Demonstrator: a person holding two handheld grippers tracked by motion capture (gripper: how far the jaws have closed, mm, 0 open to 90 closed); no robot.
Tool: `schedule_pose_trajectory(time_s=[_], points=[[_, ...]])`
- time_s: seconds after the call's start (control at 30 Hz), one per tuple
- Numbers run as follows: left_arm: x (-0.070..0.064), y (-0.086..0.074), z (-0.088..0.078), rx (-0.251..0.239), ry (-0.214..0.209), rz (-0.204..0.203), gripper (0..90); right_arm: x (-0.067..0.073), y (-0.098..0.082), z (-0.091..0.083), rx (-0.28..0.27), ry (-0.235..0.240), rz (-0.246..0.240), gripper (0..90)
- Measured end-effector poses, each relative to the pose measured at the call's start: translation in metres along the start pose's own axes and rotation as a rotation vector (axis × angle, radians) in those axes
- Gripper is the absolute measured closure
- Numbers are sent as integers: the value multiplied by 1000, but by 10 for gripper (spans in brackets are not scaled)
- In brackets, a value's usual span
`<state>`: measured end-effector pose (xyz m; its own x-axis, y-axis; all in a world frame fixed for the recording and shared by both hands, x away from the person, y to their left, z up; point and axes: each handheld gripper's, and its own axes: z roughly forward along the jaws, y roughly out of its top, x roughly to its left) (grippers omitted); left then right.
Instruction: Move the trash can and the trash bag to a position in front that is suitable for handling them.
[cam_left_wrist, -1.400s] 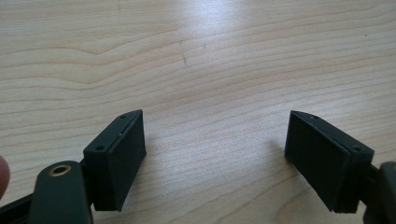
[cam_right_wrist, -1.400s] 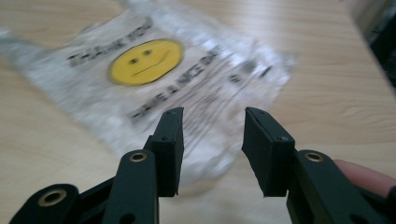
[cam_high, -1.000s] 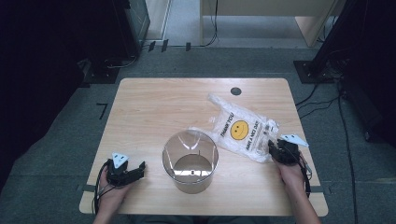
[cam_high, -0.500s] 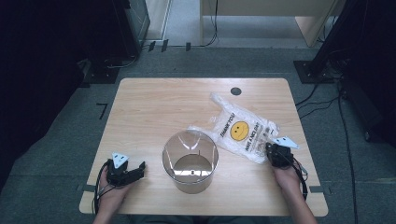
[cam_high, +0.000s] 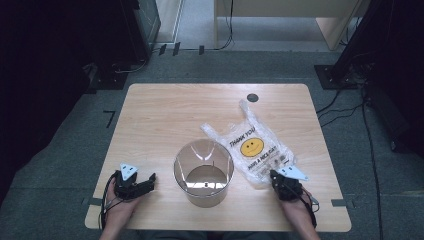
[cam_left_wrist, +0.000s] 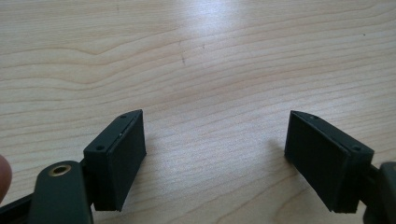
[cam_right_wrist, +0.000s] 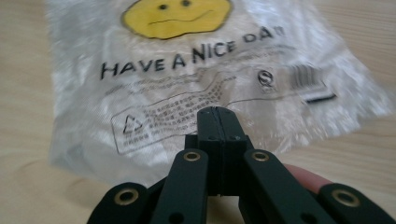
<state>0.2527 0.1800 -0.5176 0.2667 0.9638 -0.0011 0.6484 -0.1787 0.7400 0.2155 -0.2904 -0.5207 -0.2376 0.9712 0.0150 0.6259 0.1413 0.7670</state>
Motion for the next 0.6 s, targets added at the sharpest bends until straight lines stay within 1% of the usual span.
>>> schedule_pose_trajectory(time_s=[0.03,0.07,0.1,0.13,0.17,0.2,0.23,0.27,0.3,0.33,0.37,0.4,0.43,0.5,0.57,0.6], points=[[0,0,0,0,0,1,200,6,-2,-3,-14,29,-14,817],[0,0,0,0,0,0,200,14,-1,-9,-54,62,-54,754],[0,0,0,0,0,1,200,14,-1,-9,-54,62,-54,754],[0,0,0,0,0,0,199,16,2,-12,-76,68,-81,724],[0,0,0,0,0,0,199,16,6,-15,-96,62,-106,699],[0,0,0,0,0,1,200,9,17,-17,-117,46,-119,643],[0,0,0,0,0,1,199,9,17,-17,-117,46,-119,643],[0,0,0,0,0,1,199,3,21,-18,-122,45,-102,615],[0,0,0,0,0,0,200,-14,29,-15,-122,1,-74,589],[0,0,0,0,0,1,199,-23,32,-12,-120,-37,-65,582],[0,0,0,0,0,1,199,-23,32,-12,-120,-37,-65,582],[0,0,0,0,0,0,199,-43,34,-4,-105,-92,-10,575],[0,0,0,0,0,0,199,-43,34,-4,-105,-92,-10,575],[0,0,0,0,0,0,199,-61,34,4,-79,-130,66,577],[0,0,0,0,0,1,199,-71,32,12,-46,-175,100,563],[0,0,0,0,0,1,199,-74,31,15,-28,-192,111,545]])
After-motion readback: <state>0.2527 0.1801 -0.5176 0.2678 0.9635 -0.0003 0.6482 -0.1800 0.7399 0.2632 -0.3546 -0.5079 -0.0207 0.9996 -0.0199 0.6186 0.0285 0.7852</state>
